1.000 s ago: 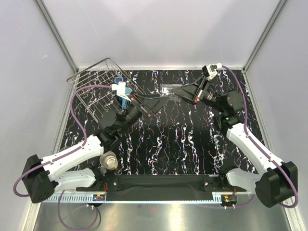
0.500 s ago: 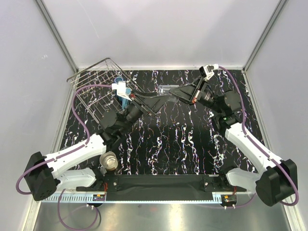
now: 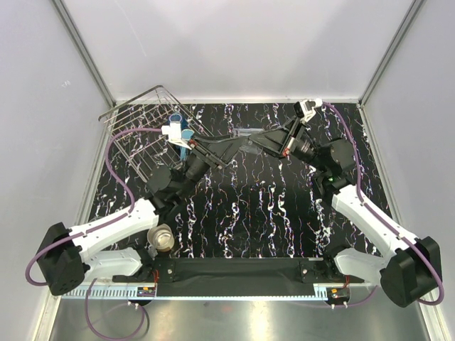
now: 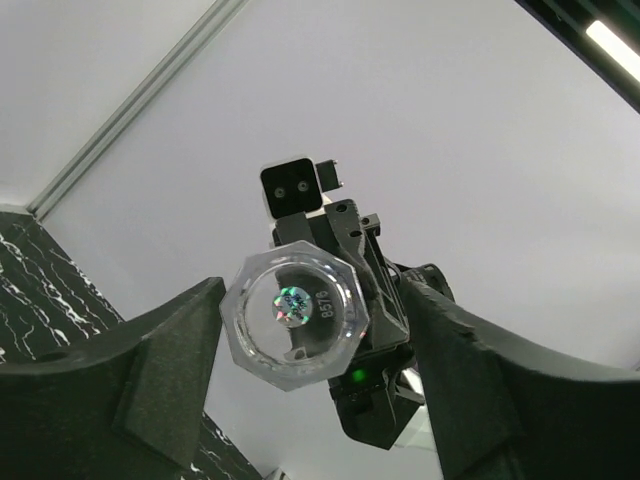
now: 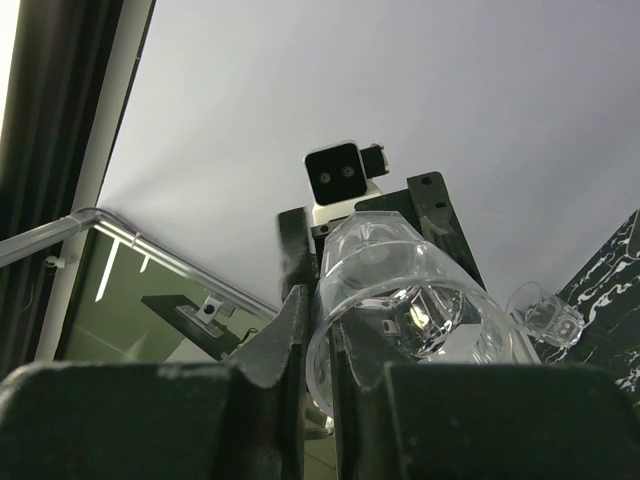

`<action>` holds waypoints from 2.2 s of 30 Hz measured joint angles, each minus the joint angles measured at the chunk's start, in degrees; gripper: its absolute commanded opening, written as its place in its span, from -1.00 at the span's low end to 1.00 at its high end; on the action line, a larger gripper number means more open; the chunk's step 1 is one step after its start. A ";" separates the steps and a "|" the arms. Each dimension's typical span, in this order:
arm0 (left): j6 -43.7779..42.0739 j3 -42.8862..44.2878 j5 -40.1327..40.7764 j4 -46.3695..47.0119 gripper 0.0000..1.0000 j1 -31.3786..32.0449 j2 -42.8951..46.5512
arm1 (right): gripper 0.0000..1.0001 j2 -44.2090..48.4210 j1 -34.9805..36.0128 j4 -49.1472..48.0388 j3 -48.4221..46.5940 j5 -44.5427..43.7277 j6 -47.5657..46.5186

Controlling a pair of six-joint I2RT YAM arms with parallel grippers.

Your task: Load the cups into the dish rack

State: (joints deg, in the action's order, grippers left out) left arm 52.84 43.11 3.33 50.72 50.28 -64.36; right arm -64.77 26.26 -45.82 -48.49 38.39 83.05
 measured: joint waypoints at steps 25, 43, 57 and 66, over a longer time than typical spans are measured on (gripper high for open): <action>-11.43 1.22 1.31 -22.29 -1.00 -1.95 10.62 | 0.88 8.07 0.85 28.04 -0.72 -4.31 -17.68; -30.18 16.74 6.08 -63.34 -1.00 -44.46 -1.53 | 0.89 18.75 0.96 66.01 -4.44 -16.02 -38.84; -31.06 16.41 9.42 -55.65 -1.00 -46.07 -23.87 | 0.95 19.61 0.96 71.69 -6.29 -16.44 -43.12; -32.85 21.55 10.60 -53.86 -1.00 -47.41 -33.27 | 0.95 16.92 0.96 72.17 -6.29 -16.37 -44.19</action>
State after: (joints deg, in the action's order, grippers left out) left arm 19.99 64.66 13.93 -3.14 2.87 -97.62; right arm -47.86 27.22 26.35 -54.78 22.02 38.85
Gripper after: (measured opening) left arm 0.565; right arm 0.974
